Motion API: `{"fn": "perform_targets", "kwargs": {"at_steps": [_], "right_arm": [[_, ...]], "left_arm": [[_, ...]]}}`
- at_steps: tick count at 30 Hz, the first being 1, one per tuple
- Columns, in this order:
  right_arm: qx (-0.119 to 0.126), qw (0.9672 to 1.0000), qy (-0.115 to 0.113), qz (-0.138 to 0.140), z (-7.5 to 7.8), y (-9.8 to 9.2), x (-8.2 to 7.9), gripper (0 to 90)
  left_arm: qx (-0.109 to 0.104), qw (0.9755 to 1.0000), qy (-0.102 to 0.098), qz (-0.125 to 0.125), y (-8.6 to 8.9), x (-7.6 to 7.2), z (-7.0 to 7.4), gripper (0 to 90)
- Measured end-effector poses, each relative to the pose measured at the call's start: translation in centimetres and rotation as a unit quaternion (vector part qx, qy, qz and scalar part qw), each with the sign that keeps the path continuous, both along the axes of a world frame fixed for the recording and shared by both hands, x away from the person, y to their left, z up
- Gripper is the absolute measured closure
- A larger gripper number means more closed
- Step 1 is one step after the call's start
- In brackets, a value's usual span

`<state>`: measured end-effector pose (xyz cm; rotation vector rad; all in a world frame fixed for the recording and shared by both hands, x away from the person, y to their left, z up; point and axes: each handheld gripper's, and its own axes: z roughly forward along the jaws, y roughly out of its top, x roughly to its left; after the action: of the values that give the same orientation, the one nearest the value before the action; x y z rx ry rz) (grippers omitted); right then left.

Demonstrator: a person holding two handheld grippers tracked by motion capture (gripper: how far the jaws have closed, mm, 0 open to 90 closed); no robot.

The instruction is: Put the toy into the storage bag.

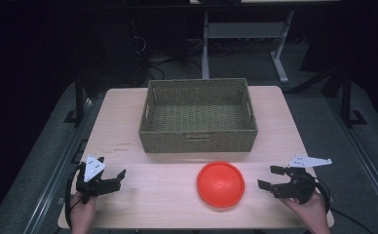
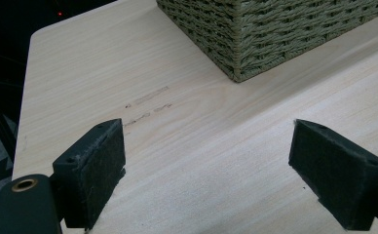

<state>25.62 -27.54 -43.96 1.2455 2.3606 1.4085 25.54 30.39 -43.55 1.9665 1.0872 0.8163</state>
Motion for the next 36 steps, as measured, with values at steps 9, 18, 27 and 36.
{"fn": "perform_targets", "kwargs": {"at_steps": [9,18,27,36], "right_arm": [[-0.008,0.9998,0.006,0.015,0.2,1.4,0.5,14.3],[-0.026,0.9985,0.017,0.045,0.6,3.7,1.6,14.8],[-0.052,0.9959,0.034,0.066,1.1,5.6,3.4,14.7],[-0.079,0.9929,0.05,0.074,0.2,7.4,4.4,18.1]], "left_arm": [[0.003,1.0,0.001,-0.001,-0.1,0.1,0.0,12.8],[0.002,1.0,0.003,-0.002,-0.2,0.1,0.0,12.8],[0.018,0.9998,-0.001,-0.005,-0.5,0.0,0.0,12.8],[0.021,0.9998,-0.001,-0.006,-0.6,0.0,0.0,12.8]]}}
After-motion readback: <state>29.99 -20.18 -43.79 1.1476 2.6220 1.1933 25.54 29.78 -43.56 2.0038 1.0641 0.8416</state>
